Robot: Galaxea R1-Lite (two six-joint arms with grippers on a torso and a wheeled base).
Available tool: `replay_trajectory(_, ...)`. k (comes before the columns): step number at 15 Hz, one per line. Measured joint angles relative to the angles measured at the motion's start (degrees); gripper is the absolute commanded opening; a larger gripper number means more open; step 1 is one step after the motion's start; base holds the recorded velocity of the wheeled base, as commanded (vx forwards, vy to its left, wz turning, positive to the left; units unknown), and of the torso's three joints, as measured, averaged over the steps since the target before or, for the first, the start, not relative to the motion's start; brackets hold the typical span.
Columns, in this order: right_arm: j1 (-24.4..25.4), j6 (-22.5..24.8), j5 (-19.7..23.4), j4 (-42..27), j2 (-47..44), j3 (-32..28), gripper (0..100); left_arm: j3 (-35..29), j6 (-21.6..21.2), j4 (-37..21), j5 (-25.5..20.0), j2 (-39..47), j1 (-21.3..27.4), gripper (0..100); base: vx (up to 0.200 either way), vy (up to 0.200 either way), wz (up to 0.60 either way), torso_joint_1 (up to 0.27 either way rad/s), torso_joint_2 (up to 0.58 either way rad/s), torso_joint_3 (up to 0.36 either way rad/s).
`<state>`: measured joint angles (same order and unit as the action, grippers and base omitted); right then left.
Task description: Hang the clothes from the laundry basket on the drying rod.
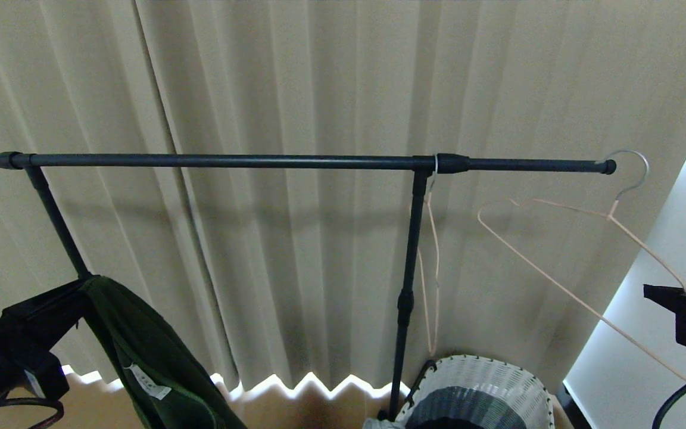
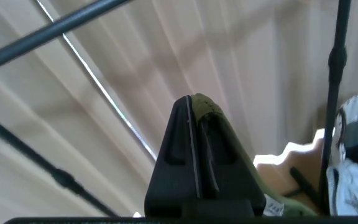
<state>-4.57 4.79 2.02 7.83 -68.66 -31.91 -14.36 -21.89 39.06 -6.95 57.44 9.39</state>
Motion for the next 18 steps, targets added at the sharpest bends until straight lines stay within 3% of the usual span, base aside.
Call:
replay_trajectory(7, 0.02, 0.16, 0.02, -0.06, 3.85, 2.65, 0, 0.26, 0.04, 0.02, 0.0, 0.05, -0.07, 0, -0.2, 0.0, 0.0, -0.002, 0.0, 0.002)
replay_trajectory(13, 1.55, 0.13, 0.22, 0.0, 4.13, 2.76, 0, 0.15, 0.2, -0.04, 0.0, 0.13, -0.11, 0, 0.0, 0.0, 0.0, 0.0, 0.0, 0.0)
replay_trajectory(18, 3.39, -1.16, 0.43, 3.25, 4.6, 2.54, 0, 0.0, 0.22, -0.06, 0.0, 0.09, -0.16, 0, 0.0, 0.2, 0.0, 0.0, 0.0, -0.002)
